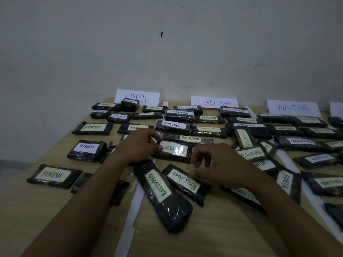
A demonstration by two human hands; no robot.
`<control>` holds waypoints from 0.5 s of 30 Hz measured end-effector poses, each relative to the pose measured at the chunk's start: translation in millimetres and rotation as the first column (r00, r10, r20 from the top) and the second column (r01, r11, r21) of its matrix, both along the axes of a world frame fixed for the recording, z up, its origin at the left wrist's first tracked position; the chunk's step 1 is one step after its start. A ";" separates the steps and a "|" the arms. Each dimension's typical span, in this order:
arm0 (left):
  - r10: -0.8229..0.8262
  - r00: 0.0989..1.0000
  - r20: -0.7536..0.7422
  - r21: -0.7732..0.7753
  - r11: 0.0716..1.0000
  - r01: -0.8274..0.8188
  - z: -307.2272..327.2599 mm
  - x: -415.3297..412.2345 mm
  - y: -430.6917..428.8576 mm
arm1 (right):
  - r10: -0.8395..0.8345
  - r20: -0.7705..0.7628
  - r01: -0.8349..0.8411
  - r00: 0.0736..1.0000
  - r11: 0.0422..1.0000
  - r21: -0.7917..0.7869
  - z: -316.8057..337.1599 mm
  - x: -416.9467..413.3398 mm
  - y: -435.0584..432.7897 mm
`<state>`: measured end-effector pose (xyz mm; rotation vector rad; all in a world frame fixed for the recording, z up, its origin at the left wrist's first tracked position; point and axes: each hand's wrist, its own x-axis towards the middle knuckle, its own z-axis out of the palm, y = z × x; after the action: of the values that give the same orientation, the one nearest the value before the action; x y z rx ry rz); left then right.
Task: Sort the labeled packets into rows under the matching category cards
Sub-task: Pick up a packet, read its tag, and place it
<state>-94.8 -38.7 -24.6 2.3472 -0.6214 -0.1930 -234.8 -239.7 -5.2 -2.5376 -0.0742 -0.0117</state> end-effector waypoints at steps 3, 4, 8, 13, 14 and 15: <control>0.018 0.997 0.077 0.081 0.996 -0.024 -2.4 -1.9 -4.0 | 0.037 -0.163 -0.068 0.986 0.980 -0.188 0.3 -5.3 6.5; 0.021 0.992 0.123 0.111 0.993 -0.035 -3.6 -2.2 -4.9 | 0.042 -0.184 -0.082 0.982 0.973 -0.215 0.1 -5.9 7.6; -0.001 0.963 0.268 0.101 0.995 -0.027 -6.1 -5.0 -7.3 | 0.033 -0.196 -0.056 0.980 0.992 -0.109 -0.2 -6.1 5.1; -0.061 0.953 0.296 -0.043 0.996 0.077 -3.3 -13.1 -12.7 | -0.028 -0.068 0.050 0.997 0.938 0.344 -1.1 -4.7 -14.9; -0.068 0.958 0.279 -0.090 0.991 0.097 -2.1 -16.5 -14.2 | -0.061 -0.055 0.078 0.997 0.904 0.420 -0.9 -4.5 -19.4; -0.080 0.963 0.259 -0.147 0.982 0.121 -0.6 -20.8 -16.1 | -0.096 -0.048 0.107 0.994 0.866 0.489 -0.5 -4.4 -23.1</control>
<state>-115.6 -54.8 -25.1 2.2009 -0.8481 0.1099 -239.3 -262.7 -5.7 -2.0251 0.0660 -0.0391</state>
